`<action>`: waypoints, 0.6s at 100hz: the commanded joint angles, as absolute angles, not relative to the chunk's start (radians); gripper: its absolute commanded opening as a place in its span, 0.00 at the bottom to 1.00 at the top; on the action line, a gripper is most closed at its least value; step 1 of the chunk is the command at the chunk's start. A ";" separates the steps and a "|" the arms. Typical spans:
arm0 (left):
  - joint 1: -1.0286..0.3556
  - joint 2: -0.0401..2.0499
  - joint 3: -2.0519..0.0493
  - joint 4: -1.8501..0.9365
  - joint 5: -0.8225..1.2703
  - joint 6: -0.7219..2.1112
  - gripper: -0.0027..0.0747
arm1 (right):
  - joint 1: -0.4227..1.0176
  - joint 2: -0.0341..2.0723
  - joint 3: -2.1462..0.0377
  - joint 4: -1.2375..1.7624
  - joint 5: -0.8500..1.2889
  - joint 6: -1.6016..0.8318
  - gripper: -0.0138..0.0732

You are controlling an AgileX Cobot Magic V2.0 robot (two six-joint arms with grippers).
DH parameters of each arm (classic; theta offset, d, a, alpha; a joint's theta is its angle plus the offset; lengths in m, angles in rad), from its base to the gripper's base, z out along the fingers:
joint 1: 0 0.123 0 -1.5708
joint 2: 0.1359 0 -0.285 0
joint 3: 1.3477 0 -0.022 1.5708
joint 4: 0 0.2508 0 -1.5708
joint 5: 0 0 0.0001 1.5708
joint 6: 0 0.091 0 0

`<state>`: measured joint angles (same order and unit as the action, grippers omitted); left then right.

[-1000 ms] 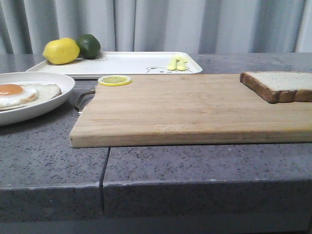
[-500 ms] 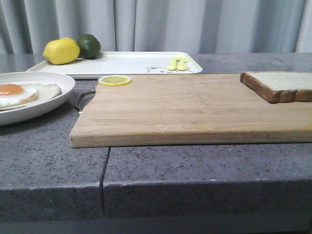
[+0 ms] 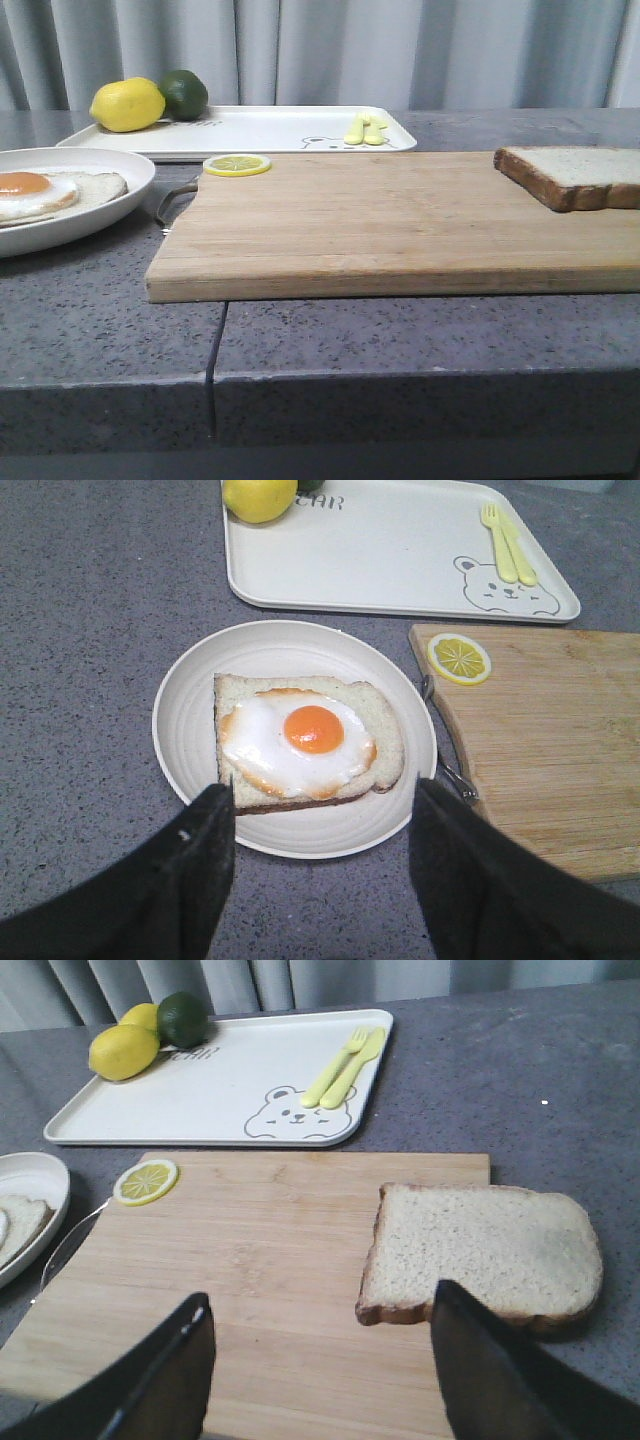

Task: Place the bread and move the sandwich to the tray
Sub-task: 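Lower the right gripper and grasp the bread slice by its edge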

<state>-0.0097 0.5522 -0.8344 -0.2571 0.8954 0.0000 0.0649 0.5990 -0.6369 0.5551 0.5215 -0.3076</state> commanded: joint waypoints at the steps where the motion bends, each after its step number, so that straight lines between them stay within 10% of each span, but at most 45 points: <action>1: -0.007 0.566 -0.865 -0.281 0.834 0.000 0.51 | -0.010 0.663 -0.669 0.698 0.422 -0.435 0.71; 60: -0.007 0.566 -0.865 -0.281 0.834 0.000 0.51 | -0.251 0.976 -0.669 1.334 0.414 -0.883 0.71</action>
<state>-0.0097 0.5522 -0.8344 -0.2587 0.8954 0.0000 -0.2253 0.9517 -0.6369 1.2381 0.4317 -0.8453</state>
